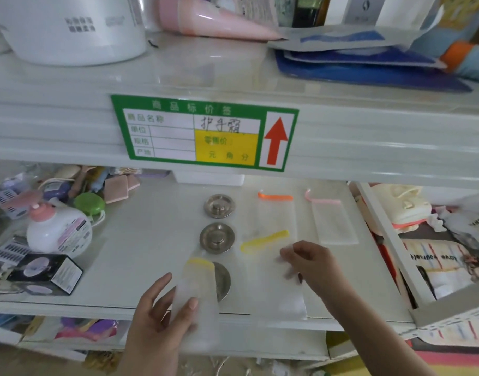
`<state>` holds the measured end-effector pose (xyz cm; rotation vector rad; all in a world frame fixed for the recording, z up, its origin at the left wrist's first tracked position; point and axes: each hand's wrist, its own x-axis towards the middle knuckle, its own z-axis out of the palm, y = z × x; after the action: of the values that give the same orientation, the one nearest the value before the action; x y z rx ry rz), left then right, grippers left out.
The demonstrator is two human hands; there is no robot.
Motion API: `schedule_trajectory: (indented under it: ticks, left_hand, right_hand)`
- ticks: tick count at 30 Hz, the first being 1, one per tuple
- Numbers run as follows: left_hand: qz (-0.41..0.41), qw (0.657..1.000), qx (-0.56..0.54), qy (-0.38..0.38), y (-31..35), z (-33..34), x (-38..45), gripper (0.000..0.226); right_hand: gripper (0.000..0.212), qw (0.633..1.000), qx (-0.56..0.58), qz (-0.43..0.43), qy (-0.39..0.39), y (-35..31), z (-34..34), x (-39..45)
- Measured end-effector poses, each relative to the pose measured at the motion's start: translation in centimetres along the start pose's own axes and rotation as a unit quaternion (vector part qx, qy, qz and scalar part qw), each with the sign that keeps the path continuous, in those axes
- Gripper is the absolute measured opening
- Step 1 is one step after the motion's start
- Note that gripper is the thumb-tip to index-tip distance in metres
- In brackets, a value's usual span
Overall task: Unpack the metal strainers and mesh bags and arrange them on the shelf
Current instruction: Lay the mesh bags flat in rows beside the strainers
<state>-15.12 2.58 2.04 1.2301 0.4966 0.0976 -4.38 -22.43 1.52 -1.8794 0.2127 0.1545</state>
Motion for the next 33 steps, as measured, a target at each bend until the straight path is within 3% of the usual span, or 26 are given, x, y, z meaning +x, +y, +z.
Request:
schedule_trajectory:
  ticks: [5,8,12,15,17,23,25,27,29,30,31,33]
  left_hand:
    - [0.006,1.000,0.022,0.011,-0.1,0.3,-0.3,0.060]
    - [0.007,1.000,0.028,0.011,-0.1,0.5,-0.3,0.059]
    - [0.010,1.000,0.028,0.003,-0.4,0.4,0.0,0.057]
    - [0.014,0.999,0.032,0.002,-0.6,0.4,0.1,0.058]
    - [0.017,0.999,0.035,0.004,-0.8,0.5,0.1,0.059]
    - [0.027,0.999,0.032,-0.008,-0.7,1.0,0.2,0.060]
    - [0.029,0.999,0.032,-0.018,-0.7,1.4,0.2,0.061]
    - [0.038,0.998,0.028,-0.034,-0.8,2.0,0.2,0.060]
    - [0.064,0.996,0.031,-0.055,-1.2,3.0,0.1,0.059]
    - [0.075,0.994,0.037,-0.066,-1.5,3.6,0.0,0.058]
    - [0.080,0.993,0.044,-0.080,-1.8,4.4,-0.1,0.059]
    - [0.079,0.990,0.051,-0.103,-2.4,5.8,-0.5,0.061]
  right_hand:
    - [0.028,0.973,-0.204,0.027,0.104,4.1,-0.1,1.4]
    - [0.023,0.946,-0.308,0.028,0.095,4.5,-0.1,1.1]
    - [0.041,0.868,-0.471,-0.081,0.136,5.3,-0.1,0.2]
    - [0.050,0.847,-0.480,-0.208,0.099,6.4,0.6,-0.4]
    - [0.053,0.839,-0.485,-0.242,0.042,7.8,1.4,-0.8]
    - [0.057,0.832,-0.507,-0.224,0.016,8.3,2.7,-1.2]
    - [0.059,0.845,-0.480,-0.234,0.031,7.3,2.8,-2.0]
    - [0.054,0.901,-0.375,-0.213,0.049,5.2,2.7,-3.5]
    - [0.055,0.982,-0.159,-0.106,0.005,2.1,2.5,-5.2]
    - [0.056,0.998,-0.035,-0.039,-0.045,1.0,2.5,-5.6]
    - [0.055,0.995,0.055,0.003,-0.083,0.2,2.6,-6.0]
    - [0.048,0.986,0.144,0.008,-0.083,-0.7,2.5,-6.5]
